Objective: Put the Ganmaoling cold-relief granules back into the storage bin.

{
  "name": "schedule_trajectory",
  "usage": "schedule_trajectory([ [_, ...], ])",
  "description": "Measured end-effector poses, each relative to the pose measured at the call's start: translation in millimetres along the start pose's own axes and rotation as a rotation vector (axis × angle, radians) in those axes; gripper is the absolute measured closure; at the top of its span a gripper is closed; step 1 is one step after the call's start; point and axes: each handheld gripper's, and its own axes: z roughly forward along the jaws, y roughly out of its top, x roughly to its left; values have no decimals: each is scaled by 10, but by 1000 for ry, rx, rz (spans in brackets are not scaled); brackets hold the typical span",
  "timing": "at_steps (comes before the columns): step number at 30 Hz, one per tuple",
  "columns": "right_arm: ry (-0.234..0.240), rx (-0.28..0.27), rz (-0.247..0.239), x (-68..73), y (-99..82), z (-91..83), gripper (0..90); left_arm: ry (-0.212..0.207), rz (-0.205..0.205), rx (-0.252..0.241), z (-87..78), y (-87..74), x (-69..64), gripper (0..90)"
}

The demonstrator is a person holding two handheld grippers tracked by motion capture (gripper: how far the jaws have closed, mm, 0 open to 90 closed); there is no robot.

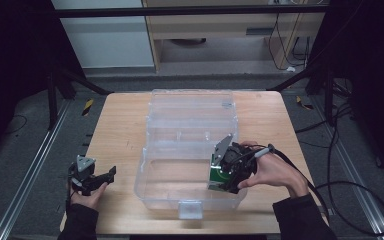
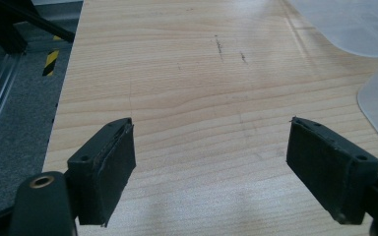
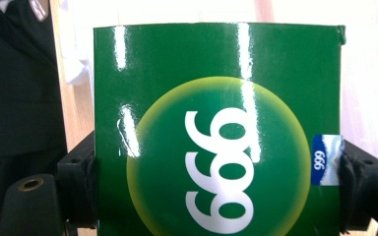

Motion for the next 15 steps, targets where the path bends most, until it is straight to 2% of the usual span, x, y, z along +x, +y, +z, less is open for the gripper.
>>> schedule_trajectory([
  [9, -1, 5, -4, 2, 19, 71, 162, 0, -2, -2, -2, -2, 8, 180],
  [12, 14, -2, 23, 2, -7, 122, 162, 0, -2, -4, -5, -1, 7, 180],
  [13, 13, -3, 11, -3, -19, 143, 162, 1, -2, -3, -4, 0, 6, 180],
  [15, 14, 6, 17, 3, -26, 160, 161, 1, -1, -2, -2, 0, 6, 180],
])
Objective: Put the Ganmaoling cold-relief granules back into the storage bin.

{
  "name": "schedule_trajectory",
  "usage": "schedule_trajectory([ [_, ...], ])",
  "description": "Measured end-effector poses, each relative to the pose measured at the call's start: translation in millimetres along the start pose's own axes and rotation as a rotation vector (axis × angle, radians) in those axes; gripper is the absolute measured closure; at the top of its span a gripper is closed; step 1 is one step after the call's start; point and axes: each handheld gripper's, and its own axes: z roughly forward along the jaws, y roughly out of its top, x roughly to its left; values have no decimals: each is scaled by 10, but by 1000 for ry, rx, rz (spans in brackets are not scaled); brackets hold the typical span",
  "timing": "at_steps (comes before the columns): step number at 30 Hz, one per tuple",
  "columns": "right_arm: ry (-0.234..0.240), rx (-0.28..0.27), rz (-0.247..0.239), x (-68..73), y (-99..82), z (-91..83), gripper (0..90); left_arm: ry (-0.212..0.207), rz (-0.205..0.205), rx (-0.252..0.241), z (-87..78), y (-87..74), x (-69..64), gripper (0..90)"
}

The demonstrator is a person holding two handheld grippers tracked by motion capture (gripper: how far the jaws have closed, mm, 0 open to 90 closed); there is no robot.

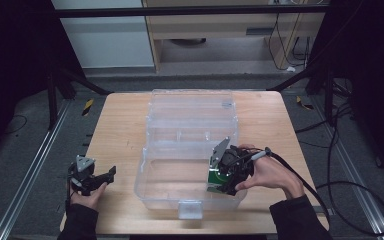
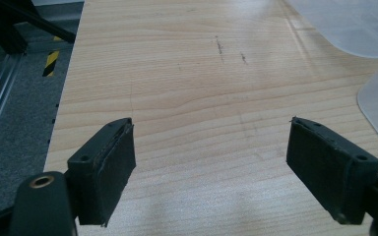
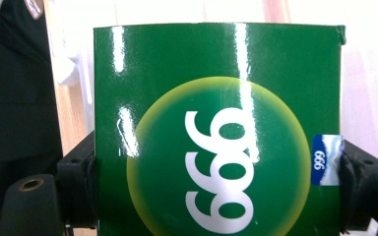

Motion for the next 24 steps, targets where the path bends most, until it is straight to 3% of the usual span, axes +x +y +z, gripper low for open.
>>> schedule_trajectory([
  [12, -4, 55, -19, 23, -5, 131, 160, 0, -1, -1, -4, 0, 5, 180],
  [16, 12, 38, -11, 24, -37, 176, 159, 0, -1, -1, -4, 0, 5, 180],
  [24, 11, 63, -20, 35, -72, 253, 156, 0, -1, -2, -5, 0, 6, 180],
])
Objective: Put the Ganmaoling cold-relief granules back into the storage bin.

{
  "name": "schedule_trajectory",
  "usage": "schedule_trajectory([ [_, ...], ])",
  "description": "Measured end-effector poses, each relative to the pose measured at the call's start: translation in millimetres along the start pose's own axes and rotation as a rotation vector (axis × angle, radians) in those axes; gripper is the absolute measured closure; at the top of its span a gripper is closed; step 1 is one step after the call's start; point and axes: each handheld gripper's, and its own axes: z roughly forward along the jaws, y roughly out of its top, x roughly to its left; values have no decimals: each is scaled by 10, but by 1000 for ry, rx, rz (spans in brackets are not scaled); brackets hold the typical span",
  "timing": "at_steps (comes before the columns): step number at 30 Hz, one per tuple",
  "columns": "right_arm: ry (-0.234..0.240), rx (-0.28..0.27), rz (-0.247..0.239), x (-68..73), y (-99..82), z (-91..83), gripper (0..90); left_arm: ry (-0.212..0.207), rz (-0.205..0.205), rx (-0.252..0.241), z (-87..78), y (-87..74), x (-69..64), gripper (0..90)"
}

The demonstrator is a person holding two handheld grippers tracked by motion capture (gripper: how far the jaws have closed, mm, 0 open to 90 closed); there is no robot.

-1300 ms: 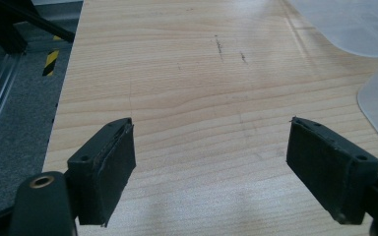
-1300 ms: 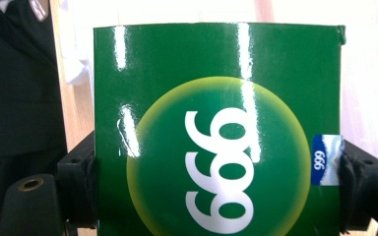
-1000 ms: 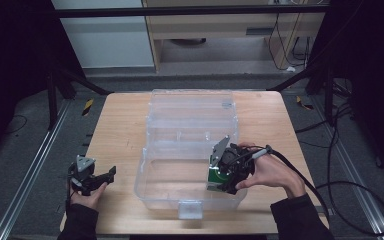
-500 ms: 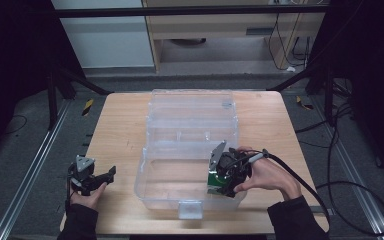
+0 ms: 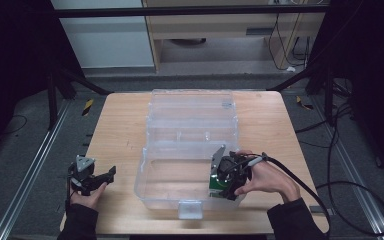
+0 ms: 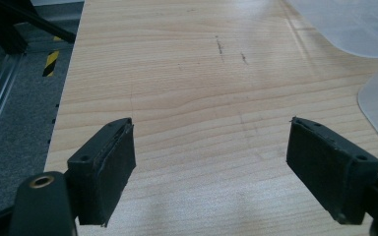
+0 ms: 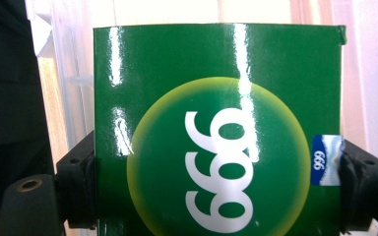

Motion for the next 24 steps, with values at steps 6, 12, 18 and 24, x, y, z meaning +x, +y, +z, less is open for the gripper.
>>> schedule_trajectory([
  [6, 1, 24, -3, 1, 11, 72, 153, -1, 0, 0, 0, 0, 2, 180],
  [12, 18, 20, 12, -16, -25, 140, 149, -2, 1, 1, 1, -1, 4, 180],
  [18, 13, 5, 18, -22, -47, 150, 138, -1, 1, 1, 3, 0, 1, 180],
  [24, 5, -61, 37, -7, -83, -11, 152, 0, 1, 0, 0, 1, 1, 180],
])
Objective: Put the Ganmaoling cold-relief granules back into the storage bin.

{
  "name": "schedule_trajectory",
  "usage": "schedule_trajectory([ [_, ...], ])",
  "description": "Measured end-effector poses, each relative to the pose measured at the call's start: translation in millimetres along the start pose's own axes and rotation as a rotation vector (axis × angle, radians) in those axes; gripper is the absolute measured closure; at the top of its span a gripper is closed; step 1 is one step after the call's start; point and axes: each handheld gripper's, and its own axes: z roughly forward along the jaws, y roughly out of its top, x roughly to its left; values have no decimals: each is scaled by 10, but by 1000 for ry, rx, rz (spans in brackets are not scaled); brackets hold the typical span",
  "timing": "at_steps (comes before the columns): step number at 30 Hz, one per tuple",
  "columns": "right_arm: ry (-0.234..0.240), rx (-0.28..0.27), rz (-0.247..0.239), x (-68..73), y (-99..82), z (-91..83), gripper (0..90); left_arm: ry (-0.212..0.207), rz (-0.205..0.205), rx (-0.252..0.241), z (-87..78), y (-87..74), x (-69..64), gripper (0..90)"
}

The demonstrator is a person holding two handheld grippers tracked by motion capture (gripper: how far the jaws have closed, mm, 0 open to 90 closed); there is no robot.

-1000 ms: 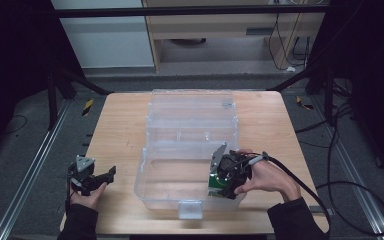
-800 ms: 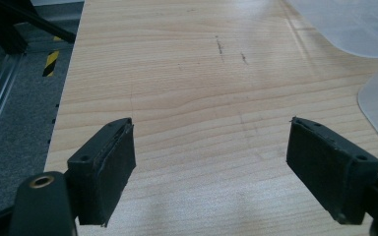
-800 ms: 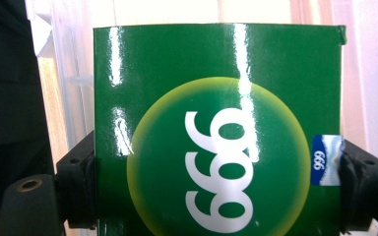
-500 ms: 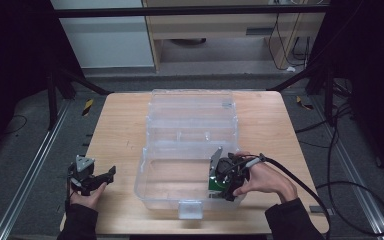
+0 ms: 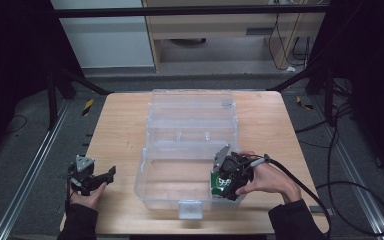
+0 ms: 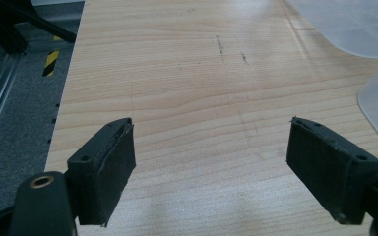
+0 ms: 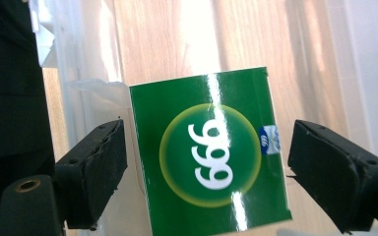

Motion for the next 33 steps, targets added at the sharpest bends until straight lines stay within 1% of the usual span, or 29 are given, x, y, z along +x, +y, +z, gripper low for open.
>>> schedule_trajectory([
  [2, -5, -7, -1, 4, -6, -16, 152, -1, 0, -1, -2, 1, -1, 180],
  [3, -14, -19, 8, 14, -12, -49, 154, -1, 0, -1, -3, 1, -2, 180],
  [4, -32, -55, 19, 19, -26, -106, 155, 0, 1, -1, -5, 2, -3, 180],
  [5, -32, -55, 19, 19, -26, -106, 155, 0, 1, -1, -5, 2, -3, 180],
  [6, -39, -69, 26, 19, -31, -131, 156, 0, 0, -1, -6, 2, -2, 180],
  [7, -61, -95, 39, 19, -42, -178, 156, 1, 0, -1, -7, 2, -1, 180],
  [8, -93, -135, 68, 15, -67, -264, 157, 1, -1, -1, -8, 2, -1, 180],
  [9, -106, -154, 76, 13, -78, -294, 158, 1, -1, -1, -8, 2, -1, 180],
  [10, -106, -154, 76, 13, -78, -294, 158, 0, 0, -2, -8, 2, 0, 180],
  [12, -152, -202, 100, 8, -117, -383, 150, 0, -2, 0, -4, 2, -2, 181],
  [13, -176, -216, 115, 11, -135, -422, 144, 1, -1, 0, -7, 2, -3, 181],
  [14, -220, -255, 155, 12, -193, -481, 131, 1, -2, -4, -12, 3, -2, 183],
  [15, -220, -255, 155, 12, -193, -481, 131, 1, -2, -4, -12, 3, -2, 184],
  [16, -232, -270, 176, 9, -221, -499, 126, 1, -5, -6, -15, 5, 0, 184],
  [17, -257, -287, 212, -2, -278, -528, 123, 2, -4, -7, -16, 6, 2, 186],
  [18, -274, -294, 232, -7, -315, -542, 114, 3, -4, -7, -19, 6, 2, 189],
  [19, -305, -319, 266, -12, -382, -559, 106, 3, -3, -6, -21, 6, 2, 192],
  [20, -319, -332, 287, -16, -427, -569, 106, 2, -2, -7, -22, 6, 0, 195],
  [21, -340, -355, 321, -18, -506, -585, 105, 3, -3, -7, -22, 7, -1, 201],
  [22, -375, -389, 383, -19, -637, -609, 104, 5, -3, -4, -18, 8, -4, 209],
  [23, -388, -403, 408, -22, -687, -616, 102, 5, -3, -4, -18, 8, -4, 213],
  [24, -388, -403, 408, -22, -687, -616, 102, 6, -2, -3, -17, 8, -6, 213],
  [25, -408, -417, 445, -24, -754, -626, 94, 7, 0, -3, -16, 9, -9, 217],
  [26, -449, -462, 519, -32, -890, -627, 78, 8, 0, -4, -19, 10, -13, 228],
  [27, -449, -462, 519, -32, -890, -627, 78, 8, 0, -4, -19, 10, -13, 232],
  [29, -486, -504, 598, -40, -1046, -608, 77, 10, -2, -8, -24, 11, -12, 240],
  [31, -501, -531, 652, -50, -1177, -576, 78, 11, -2, -7, -25, 11, -11, 251],
  [32, -522, -528, 682, -53, -1267, -534, 78, 12, -2, -6, -24, 10, -12, 262],
  [33, -522, -528, 682, -53, -1267, -534, 78, 12, -2, -6, -24, 10, -12, 266],
])
